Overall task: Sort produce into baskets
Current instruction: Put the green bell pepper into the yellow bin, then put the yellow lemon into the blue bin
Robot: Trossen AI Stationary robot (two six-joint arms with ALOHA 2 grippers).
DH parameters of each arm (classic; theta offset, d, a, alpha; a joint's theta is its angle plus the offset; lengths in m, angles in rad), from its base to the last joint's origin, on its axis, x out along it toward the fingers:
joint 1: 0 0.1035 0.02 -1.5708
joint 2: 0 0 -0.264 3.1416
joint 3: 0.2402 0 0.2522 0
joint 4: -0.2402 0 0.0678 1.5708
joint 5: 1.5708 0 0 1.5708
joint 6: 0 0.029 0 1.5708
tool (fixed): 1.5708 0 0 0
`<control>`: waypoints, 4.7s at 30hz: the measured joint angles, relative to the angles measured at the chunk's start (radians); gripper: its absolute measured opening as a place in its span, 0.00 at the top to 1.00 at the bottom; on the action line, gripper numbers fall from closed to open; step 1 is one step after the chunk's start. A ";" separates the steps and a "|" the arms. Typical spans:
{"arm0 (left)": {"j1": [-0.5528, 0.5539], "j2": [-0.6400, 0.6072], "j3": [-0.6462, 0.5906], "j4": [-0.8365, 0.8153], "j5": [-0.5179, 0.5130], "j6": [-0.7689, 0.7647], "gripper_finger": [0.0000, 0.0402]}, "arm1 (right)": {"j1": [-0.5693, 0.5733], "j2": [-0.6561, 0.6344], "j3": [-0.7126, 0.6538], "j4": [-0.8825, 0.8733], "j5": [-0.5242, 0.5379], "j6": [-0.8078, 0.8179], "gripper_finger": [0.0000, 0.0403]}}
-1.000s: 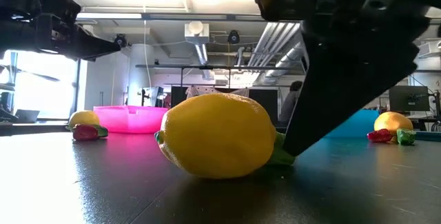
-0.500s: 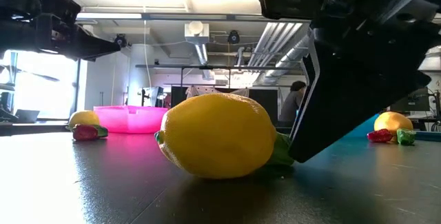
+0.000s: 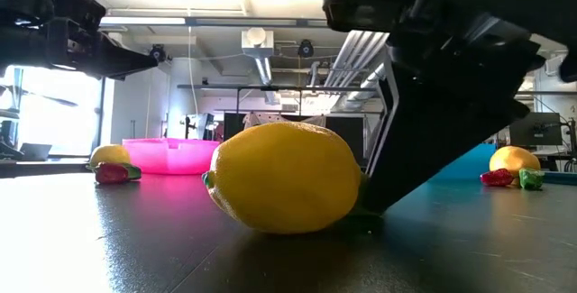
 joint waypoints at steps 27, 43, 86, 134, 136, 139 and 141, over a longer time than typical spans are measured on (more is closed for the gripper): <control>0.000 0.000 0.000 0.000 0.000 0.000 1.00 | -0.019 -0.007 0.286 -0.573 -0.074 -0.168 0.96; 0.000 0.000 0.000 0.000 0.000 0.000 1.00 | -0.194 0.006 0.309 0.001 -0.167 -0.603 0.97; 0.000 0.000 0.000 -0.004 0.000 0.000 1.00 | -0.316 0.484 0.900 0.311 -0.406 -0.738 0.97; 0.000 0.000 0.000 -0.004 -0.001 0.000 1.00 | -0.324 0.481 0.929 0.133 -0.388 -0.836 0.82; 0.000 0.000 0.000 -0.004 -0.001 0.000 1.00 | -0.313 0.457 0.929 0.075 -0.336 -0.874 0.94; 0.000 0.000 0.000 -0.004 -0.001 0.000 1.00 | -0.308 0.442 0.929 0.004 -0.268 -0.877 0.96; 0.000 0.000 0.000 -0.003 -0.001 0.000 1.00 | -0.308 0.442 0.920 -0.018 -0.251 -0.871 0.97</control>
